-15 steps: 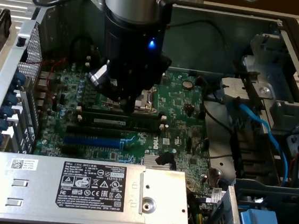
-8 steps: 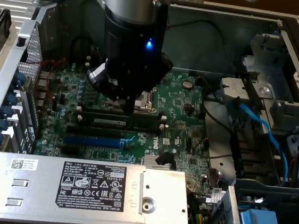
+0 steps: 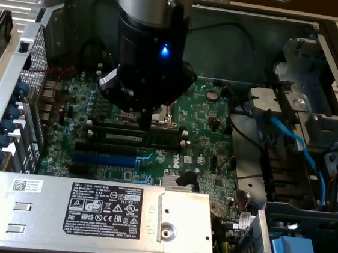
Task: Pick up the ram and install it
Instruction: 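Press down the ram until it locks into place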
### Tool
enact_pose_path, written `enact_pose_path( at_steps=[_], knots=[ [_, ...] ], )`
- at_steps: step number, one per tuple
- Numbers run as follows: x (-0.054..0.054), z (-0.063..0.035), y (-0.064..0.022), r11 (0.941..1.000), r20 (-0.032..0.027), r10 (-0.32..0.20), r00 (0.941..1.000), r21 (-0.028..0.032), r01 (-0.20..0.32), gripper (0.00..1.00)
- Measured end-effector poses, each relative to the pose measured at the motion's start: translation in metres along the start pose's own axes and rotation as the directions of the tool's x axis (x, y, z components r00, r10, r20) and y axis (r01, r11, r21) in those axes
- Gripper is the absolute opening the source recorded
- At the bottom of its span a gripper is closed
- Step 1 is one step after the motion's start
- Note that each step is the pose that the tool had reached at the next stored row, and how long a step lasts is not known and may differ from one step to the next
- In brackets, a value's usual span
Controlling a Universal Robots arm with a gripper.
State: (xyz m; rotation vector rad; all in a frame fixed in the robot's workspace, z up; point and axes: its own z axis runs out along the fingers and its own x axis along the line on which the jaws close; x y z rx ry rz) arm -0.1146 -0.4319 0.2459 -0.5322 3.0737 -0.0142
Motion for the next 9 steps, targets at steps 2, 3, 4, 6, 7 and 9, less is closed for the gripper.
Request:
enact_pose_path(
  at_steps=[2, 3, 4, 6, 7, 9],
  knots=[
    [0.0, 0.0, 0.0, 0.9995, -0.0004, 0.03, 0.9995, 0.0006, -0.03, 0.1],
    [0.0, 0.0, 0.0, 0.999, -0.0005, 0.045, 0.999, 0.0009, -0.045, 0.1],
    [0.0, 0.0, 0.0, 0.9982, -0.0007, 0.06, 0.9982, 0.0013, -0.06, 0.1],
    [0.0, 0.0, 0.0, 0.996, -0.0011, 0.09, 0.996, 0.0019, -0.09, 0.1],
    [0.0, 0.0, 0.0, 0.9946, -0.0012, 0.104, 0.9946, 0.0022, -0.104, 0.1],
    [0.0, 0.0, 0.0, 0.991, -0.0015, 0.134, 0.991, 0.0028, -0.134, 0.1]
  ],
)
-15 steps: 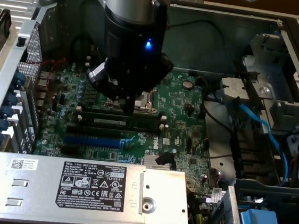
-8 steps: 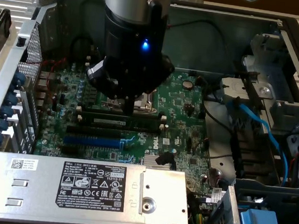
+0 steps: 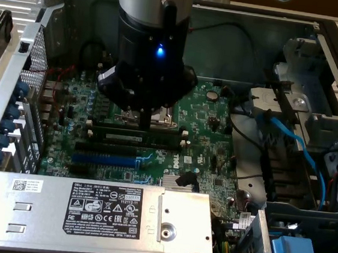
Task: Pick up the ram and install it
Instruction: 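Press down the ram until it locks into place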
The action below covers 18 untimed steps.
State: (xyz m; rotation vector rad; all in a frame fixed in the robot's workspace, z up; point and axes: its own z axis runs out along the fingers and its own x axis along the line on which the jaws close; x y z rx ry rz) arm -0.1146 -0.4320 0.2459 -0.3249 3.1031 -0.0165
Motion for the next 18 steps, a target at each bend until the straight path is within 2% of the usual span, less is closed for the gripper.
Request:
enact_pose_path(
  at_steps=[4, 9, 18],
  knots=[
    [0.0, 0.0, 0.0, 0.9981, -0.0007, 0.062, 0.9981, 0.0013, -0.062, 0.1],
    [0.0, 0.0, 0.0, 0.9906, -0.0015, 0.137, 0.9906, 0.0024, -0.137, 0.1],
    [0.0, 0.0, 0.0, 0.9658, -0.0025, 0.259, 0.9658, 0.0035, -0.259, 0.1]
  ],
)
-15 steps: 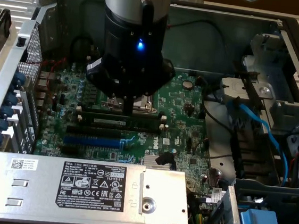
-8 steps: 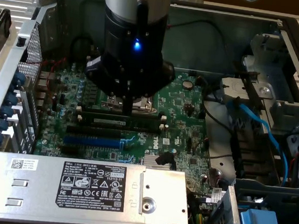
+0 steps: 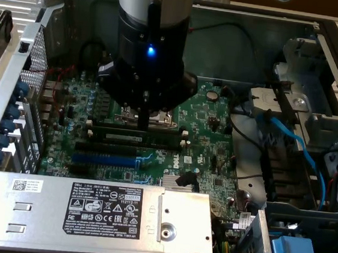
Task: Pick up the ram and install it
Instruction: 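Press down the ram until it locks into place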
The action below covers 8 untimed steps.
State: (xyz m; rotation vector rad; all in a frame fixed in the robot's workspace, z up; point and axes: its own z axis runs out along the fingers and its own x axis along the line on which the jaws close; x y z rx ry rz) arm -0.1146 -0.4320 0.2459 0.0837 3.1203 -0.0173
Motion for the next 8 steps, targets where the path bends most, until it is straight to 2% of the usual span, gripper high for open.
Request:
enact_pose_path(
  at_steps=[8],
  knots=[
    [0.0, 0.0, 0.0, 0.9999, -0.0001, 0.013, 0.9999, -0.0001, -0.013, 0.1]
  ],
)
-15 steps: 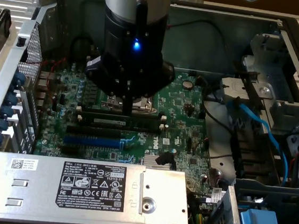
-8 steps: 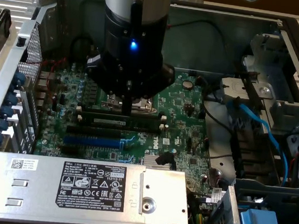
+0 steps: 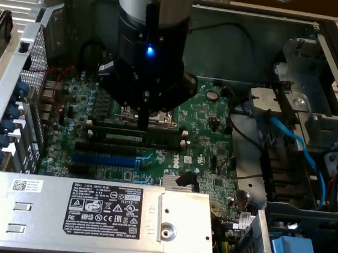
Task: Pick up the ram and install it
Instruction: 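Press down the ram until it locks into place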
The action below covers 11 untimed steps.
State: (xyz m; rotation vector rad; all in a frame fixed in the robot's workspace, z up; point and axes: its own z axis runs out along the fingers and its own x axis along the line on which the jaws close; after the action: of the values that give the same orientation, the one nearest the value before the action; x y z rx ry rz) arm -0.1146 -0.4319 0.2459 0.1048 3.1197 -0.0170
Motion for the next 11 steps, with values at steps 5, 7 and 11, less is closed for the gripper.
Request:
enact_pose_path(
  at_steps=[5, 7, 11],
  knots=[
    [-0.0002, 0.0, 0.0, 1.0, -0.0002, 0.002, 1.0, 0.0, -0.002, 0.1],
    [-0.0003, 0.0, -0.0004, 1.0, -0.0004, 0.007, 1.0, -0.0003, -0.007, 0.1],
    [-0.0005, 0.0, -0.0031, 0.9999, -0.0007, 0.017, 0.9999, -0.0034, -0.017, 0.1]
  ],
)
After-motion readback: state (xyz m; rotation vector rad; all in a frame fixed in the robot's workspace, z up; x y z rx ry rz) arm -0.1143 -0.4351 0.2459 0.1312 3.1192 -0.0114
